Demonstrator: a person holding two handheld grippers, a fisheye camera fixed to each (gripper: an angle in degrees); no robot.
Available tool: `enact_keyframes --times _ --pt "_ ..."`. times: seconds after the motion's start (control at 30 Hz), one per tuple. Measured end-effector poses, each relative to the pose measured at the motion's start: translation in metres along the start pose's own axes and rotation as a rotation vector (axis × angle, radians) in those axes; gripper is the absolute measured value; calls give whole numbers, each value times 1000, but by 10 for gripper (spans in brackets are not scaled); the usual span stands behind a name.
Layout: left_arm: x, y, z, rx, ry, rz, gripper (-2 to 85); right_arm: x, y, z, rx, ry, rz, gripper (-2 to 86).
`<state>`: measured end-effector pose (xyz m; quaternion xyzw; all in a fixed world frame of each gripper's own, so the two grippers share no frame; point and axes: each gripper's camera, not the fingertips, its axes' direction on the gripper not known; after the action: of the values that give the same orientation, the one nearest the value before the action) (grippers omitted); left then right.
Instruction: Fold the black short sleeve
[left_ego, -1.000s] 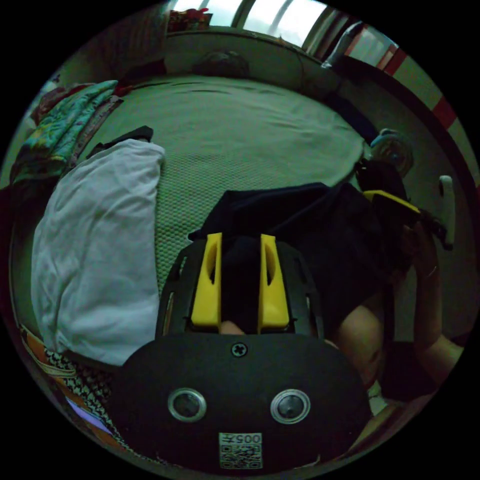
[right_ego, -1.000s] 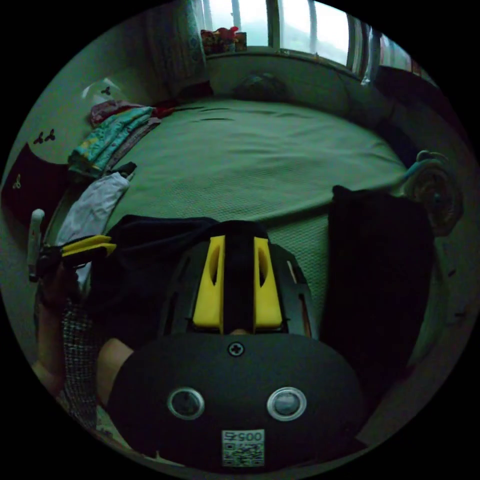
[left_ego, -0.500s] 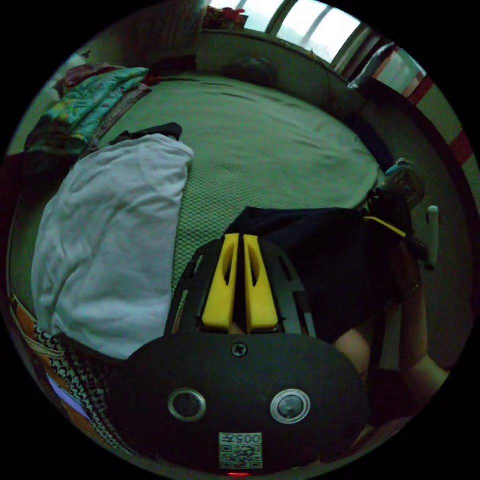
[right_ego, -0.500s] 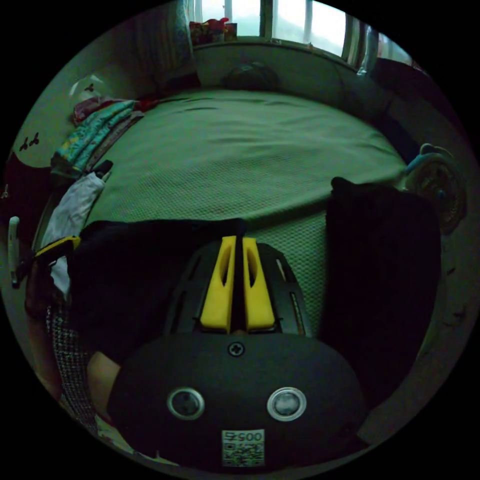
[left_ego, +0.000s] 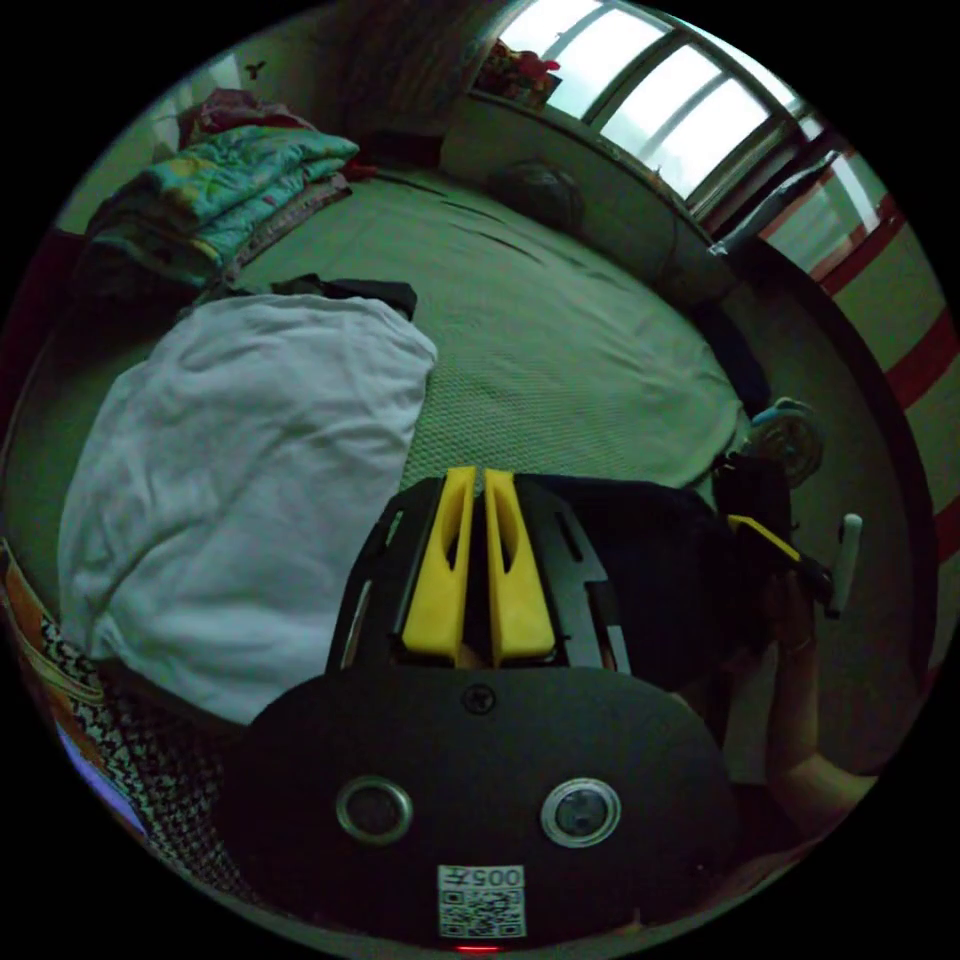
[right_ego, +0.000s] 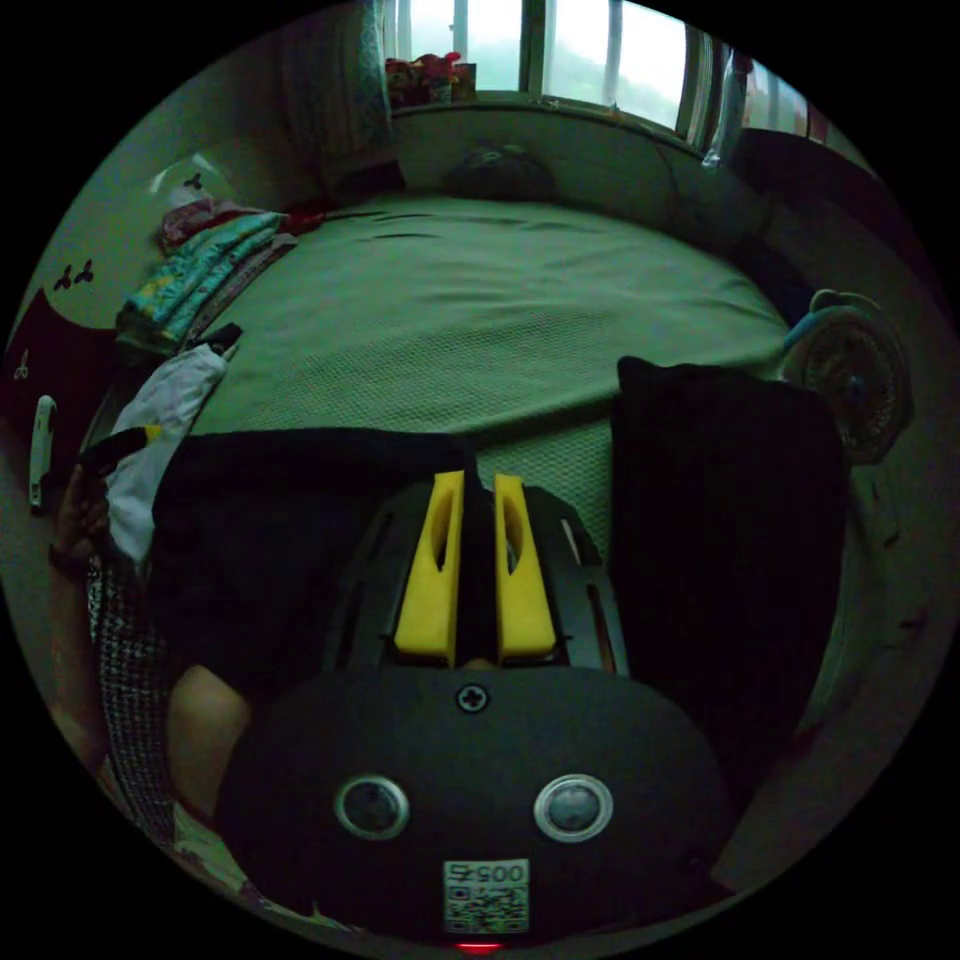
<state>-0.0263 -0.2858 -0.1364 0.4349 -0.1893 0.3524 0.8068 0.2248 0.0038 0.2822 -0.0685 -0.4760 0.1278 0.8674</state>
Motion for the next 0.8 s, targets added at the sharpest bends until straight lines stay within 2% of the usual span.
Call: enact_keyframes --times 0.13,0.33,0.43,0.53,0.63,0.8 --pt "41 42 5 -107 -82 77 7 -5 41 -9 -48 1 -20 52" --pt "84 106 24 -234 -154 70 0 1 118 -19 -130 14 41 54" --pt "105 126 23 -150 -171 91 1 7 154 -22 -111 27 56 50" --pt "132 125 16 -224 -185 79 3 12 170 -41 -106 34 93 52" --pt "167 132 -2 -216 -235 114 16 17 186 -68 -57 66 87 60" --pt "245 153 -30 -163 -167 245 53 40 211 -107 1 49 127 73"
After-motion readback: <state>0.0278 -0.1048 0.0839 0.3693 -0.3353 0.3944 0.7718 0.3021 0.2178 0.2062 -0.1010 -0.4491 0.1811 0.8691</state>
